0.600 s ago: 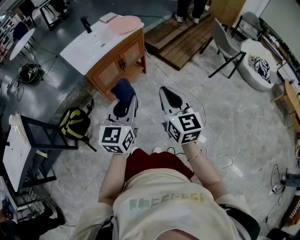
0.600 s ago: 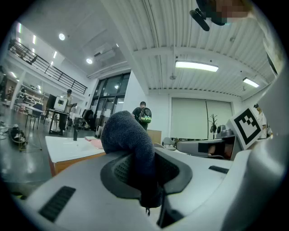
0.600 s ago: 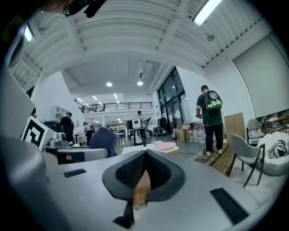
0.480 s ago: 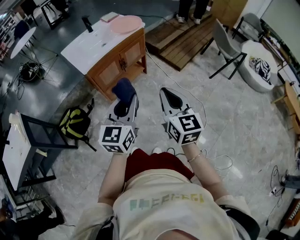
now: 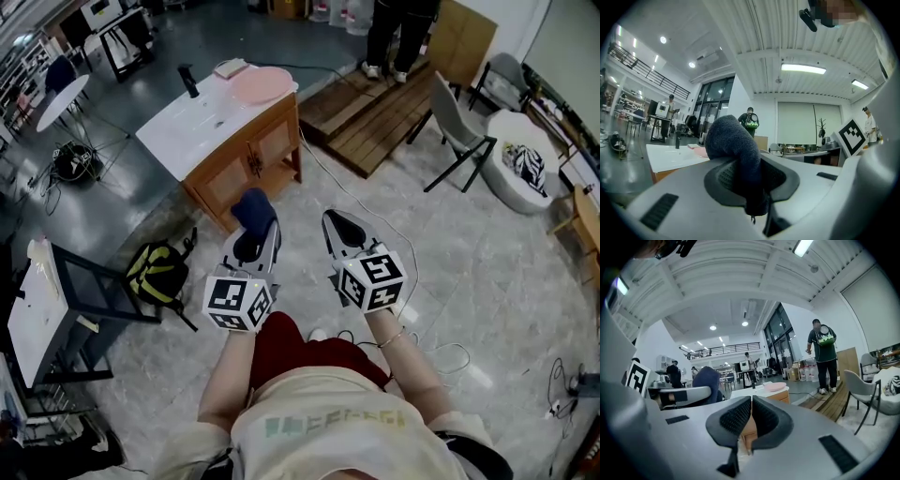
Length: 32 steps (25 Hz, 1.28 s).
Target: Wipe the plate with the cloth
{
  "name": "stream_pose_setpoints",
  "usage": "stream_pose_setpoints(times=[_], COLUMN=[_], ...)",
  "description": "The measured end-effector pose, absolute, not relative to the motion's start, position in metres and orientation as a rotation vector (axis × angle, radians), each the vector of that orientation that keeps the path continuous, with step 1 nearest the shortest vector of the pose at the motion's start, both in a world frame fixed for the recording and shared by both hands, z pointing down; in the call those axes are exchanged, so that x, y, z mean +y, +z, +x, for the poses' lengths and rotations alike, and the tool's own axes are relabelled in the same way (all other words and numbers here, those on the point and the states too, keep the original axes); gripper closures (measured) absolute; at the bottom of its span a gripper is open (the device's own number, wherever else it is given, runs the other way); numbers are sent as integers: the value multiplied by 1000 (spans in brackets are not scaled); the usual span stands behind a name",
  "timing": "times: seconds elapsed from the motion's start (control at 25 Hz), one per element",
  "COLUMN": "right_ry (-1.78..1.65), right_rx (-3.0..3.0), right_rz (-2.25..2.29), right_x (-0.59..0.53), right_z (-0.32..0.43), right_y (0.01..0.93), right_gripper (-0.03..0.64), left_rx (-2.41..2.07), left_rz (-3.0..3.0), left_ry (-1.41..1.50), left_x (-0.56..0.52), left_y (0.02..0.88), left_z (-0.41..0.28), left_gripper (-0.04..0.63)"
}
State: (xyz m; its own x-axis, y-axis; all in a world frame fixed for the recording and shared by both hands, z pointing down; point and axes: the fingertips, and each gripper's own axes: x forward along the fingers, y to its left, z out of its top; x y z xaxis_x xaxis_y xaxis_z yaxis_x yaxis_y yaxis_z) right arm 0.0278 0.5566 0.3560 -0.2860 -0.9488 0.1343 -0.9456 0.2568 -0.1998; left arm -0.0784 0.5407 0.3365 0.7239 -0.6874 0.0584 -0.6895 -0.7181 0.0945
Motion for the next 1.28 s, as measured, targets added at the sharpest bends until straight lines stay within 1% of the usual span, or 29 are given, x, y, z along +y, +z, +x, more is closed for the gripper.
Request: stream_pose_setpoints(times=[0.24,0.36,0.8,1.08,1.28], right_ry=[-412,-450,-592,-702,-686], right_rx=[2460,2446,2438,2376,2358], right_rz=[-1819,-1796,-1831,-1849,-1877], right_x=[532,505,345,235,169], right_z=[36,33,30,19,9], right_y=[352,360,386,403,406], right_gripper=[578,578,578,578,578], left_rx=[-1143,-1135,-1110,-1086,-1068], left_rz=[2815,2811,2762,2714,2712], left_ry=[53,64,77,93,101], left_x=[516,486,322,212,148], left_y=[336,343,361,376,385], left_z=[-71,-71,-77,-94,-106], left_gripper=[517,517,517,517,517])
